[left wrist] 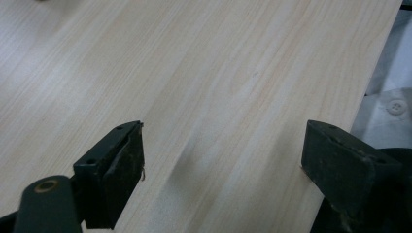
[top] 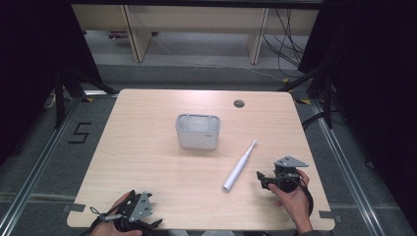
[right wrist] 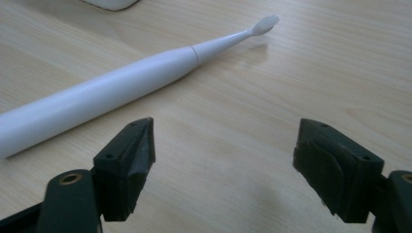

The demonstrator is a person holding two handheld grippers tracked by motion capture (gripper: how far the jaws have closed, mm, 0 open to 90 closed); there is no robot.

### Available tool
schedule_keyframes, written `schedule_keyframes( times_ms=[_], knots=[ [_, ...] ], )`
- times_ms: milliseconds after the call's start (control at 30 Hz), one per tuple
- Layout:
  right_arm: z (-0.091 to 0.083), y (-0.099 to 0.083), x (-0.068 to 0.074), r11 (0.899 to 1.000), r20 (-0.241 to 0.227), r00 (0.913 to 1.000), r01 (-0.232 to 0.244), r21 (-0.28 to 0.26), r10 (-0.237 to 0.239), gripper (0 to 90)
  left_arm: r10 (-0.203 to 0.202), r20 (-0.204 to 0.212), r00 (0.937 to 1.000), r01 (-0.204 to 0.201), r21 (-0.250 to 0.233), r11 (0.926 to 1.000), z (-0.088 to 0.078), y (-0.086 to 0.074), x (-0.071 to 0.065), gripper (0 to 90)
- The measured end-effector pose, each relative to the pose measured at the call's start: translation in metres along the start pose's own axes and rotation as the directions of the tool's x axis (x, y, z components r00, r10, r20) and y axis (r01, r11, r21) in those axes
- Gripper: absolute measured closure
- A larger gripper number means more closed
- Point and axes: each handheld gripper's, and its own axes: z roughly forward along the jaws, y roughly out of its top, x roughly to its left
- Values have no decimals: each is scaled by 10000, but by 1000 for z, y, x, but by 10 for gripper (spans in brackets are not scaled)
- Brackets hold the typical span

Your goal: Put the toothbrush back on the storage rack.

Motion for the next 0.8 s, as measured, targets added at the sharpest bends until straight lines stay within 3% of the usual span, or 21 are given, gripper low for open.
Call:
schedule_keyframes(
  times_ms=[67,167,233,300,333,367,400,433,467,700,733,767,800],
  knots=[
    [-1,2,4,9990,-32,9992,-400,183,401,241,3,-21,10000,-3,10,10000,0,0,0,153],
    [1,3,5,10000,-136,9999,51,-60,-52,262,-52,-62,10000,51,-69,10000,0,0,-1,153],
    [1,4,7,10000,-174,9998,-72,3,72,266,0,-40,10000,0,0,10000,0,0,0,153],
    [-1,7,12,9999,-366,9992,-140,-52,138,331,42,1,10000,-42,7,10000,-1,0,0,153],
    [-1,8,11,9999,-404,9992,78,-153,-84,357,-16,-90,10000,15,-40,10000,0,0,0,153],
    [-3,9,17,9987,-697,9965,-481,-166,469,403,44,-34,10000,-44,22,10000,0,0,0,153],
    [-2,10,15,9992,-482,9988,68,-401,-87,428,-65,-3,10000,65,-57,10000,0,0,0,153],
    [-4,12,18,9989,-434,9990,-107,-458,88,456,-41,-10,10000,41,-58,10000,0,0,0,153],
    [-4,14,21,9988,-668,9973,-329,-364,304,484,8,0,10000,-8,-89,10000,0,0,0,153],
    [-3,24,38,9988,-1249,9920,135,-479,-194,651,134,17,9999,-134,-87,9999,0,0,1,153],
    [-2,25,42,9993,-1365,9906,-90,-376,38,676,123,11,9999,-123,-76,9999,0,0,1,153],
    [0,27,43,9982,-1452,9885,362,-482,-428,693,123,9,9999,-123,-70,9999,0,0,1,153],
    [0,27,43,9982,-1452,9885,362,-482,-428,693,123,9,9999,-123,-70,9999,0,0,1,153]
  ],
)
